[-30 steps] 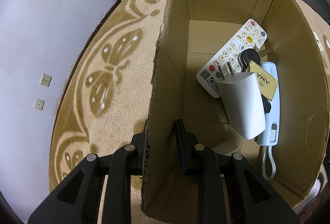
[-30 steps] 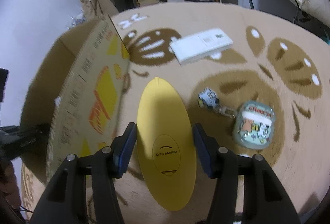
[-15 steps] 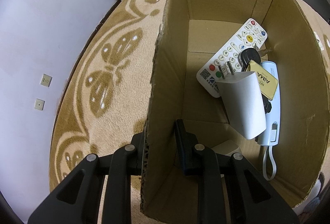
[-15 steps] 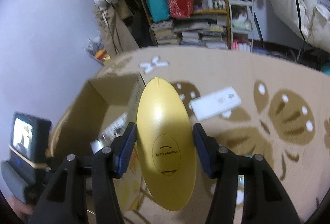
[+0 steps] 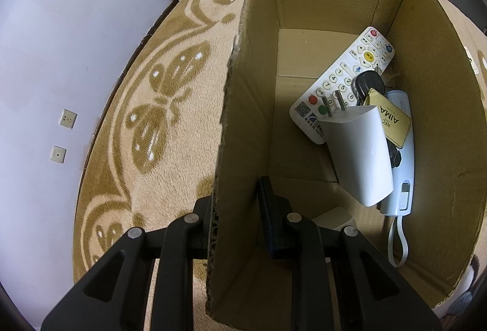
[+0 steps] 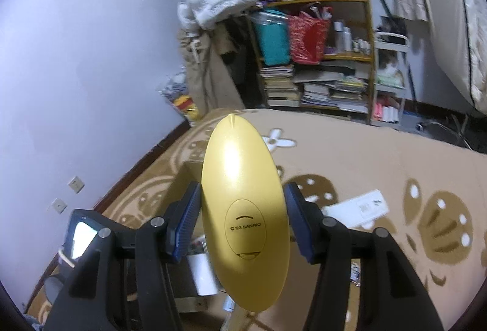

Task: Organize rigid objects
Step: 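Carry the yellow tag over the box and release it inside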

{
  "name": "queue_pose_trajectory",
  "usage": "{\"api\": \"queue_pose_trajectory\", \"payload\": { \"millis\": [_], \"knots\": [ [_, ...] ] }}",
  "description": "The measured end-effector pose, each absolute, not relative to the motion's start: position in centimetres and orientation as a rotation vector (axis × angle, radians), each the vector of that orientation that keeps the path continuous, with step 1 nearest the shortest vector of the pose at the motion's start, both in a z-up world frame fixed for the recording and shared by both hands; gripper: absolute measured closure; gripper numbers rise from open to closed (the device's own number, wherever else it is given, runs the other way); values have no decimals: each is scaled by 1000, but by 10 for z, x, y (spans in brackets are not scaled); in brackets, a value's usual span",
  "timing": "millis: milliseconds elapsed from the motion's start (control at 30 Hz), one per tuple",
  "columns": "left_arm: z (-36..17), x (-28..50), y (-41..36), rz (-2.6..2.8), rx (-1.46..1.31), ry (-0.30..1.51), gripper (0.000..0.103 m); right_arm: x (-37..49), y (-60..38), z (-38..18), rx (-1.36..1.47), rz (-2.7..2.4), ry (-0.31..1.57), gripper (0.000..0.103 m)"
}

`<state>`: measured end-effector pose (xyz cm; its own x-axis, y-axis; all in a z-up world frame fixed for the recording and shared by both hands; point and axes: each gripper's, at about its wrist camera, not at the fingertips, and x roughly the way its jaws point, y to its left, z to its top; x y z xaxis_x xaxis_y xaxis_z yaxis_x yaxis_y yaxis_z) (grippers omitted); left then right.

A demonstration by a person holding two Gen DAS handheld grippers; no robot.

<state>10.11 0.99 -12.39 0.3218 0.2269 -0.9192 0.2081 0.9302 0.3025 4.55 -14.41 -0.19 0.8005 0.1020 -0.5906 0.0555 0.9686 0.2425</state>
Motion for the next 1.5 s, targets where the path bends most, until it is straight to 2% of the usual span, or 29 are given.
{"api": "queue_pose_trajectory", "payload": {
  "millis": [633, 700, 1133, 1333, 1400, 1500],
  "knots": [
    [-125, 101, 10, 13, 401, 1256, 82, 58, -128, -45, 363, 94, 715, 44],
    [-127, 101, 10, 13, 403, 1257, 82, 59, -130, -49, 377, 102, 721, 49],
    [-130, 101, 10, 14, 406, 1258, 81, 50, -144, -50, 376, 60, 715, 49],
    [-129, 101, 10, 13, 406, 1258, 81, 38, -152, -45, 294, -29, 702, 33],
    [-129, 101, 10, 13, 406, 1258, 81, 33, -157, -46, 276, -72, 704, 21],
    [-128, 101, 10, 13, 407, 1258, 81, 27, -167, -48, 266, -129, 712, 15]
  ]
}}
